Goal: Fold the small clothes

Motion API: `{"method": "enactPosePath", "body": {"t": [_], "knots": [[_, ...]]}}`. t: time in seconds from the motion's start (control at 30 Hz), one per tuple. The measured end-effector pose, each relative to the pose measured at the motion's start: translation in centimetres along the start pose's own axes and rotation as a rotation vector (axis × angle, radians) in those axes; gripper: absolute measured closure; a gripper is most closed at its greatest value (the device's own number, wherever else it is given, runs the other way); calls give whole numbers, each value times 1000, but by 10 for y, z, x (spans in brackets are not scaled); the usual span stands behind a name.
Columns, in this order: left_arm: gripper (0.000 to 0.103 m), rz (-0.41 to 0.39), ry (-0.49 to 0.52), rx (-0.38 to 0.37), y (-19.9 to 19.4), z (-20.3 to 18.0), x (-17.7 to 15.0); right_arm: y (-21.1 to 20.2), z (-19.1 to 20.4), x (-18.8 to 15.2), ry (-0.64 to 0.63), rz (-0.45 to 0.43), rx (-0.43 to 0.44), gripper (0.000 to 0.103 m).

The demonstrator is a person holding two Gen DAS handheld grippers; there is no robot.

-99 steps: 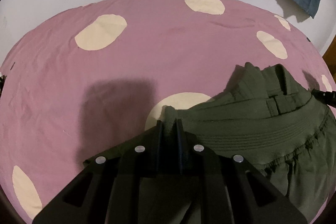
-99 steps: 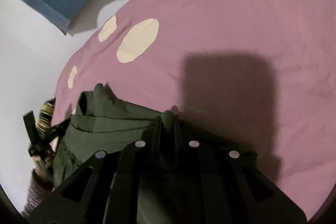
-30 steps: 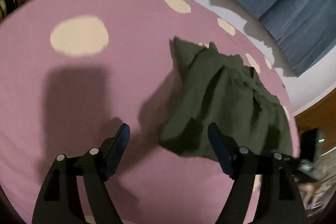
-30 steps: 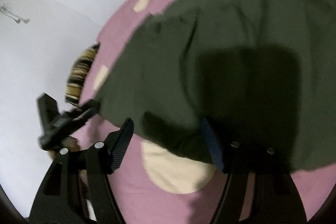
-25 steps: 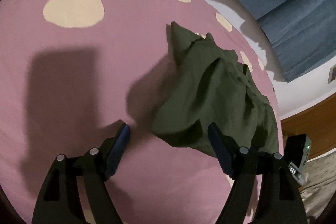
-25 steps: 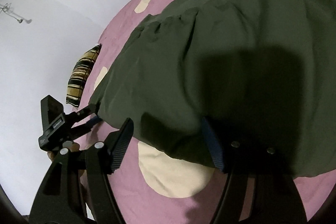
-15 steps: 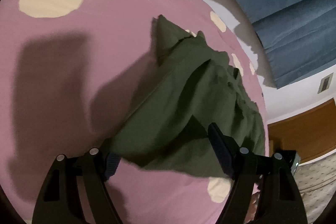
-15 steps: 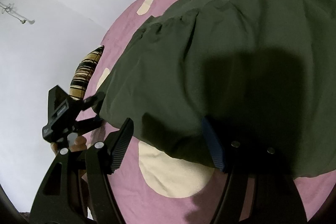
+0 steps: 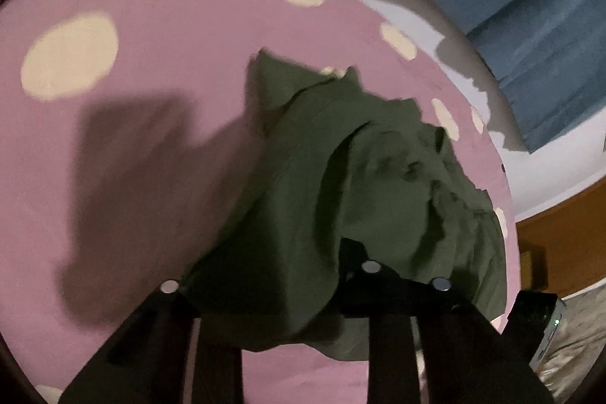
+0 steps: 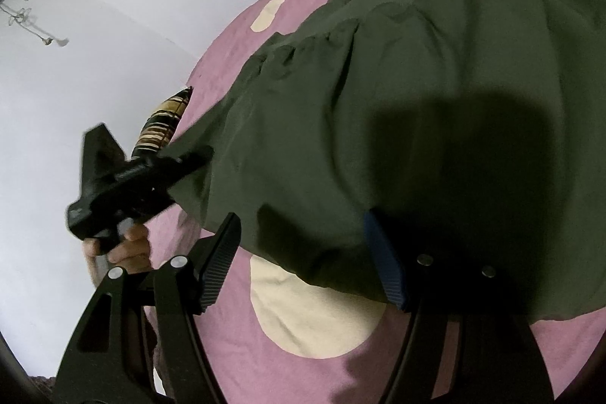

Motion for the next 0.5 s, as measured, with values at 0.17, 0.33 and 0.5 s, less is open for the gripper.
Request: {"method": "enactPosePath", "body": {"t": [0.17,0.33,0.5], "knots": [[85,-73,116,-15,-22,-44,9,-2,0,-3,-11,-13,-1,36],[85,-96,197,0,-26,-70,12,-6,2,-6,-23,-30,2,36],[85,-111,214,1,-30,-73,11,-22,6,4,31,-28,23,36]]}}
Point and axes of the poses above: each gripper's, at about its wrist camera, not at the fingertips, and y roughly the way its jaws point, z to its left, x to its top, the point moved 4 cm from there along y, roughly the way its jaws point, and after that the axes turned 13 degrees about -z, right-handed, at the moved point
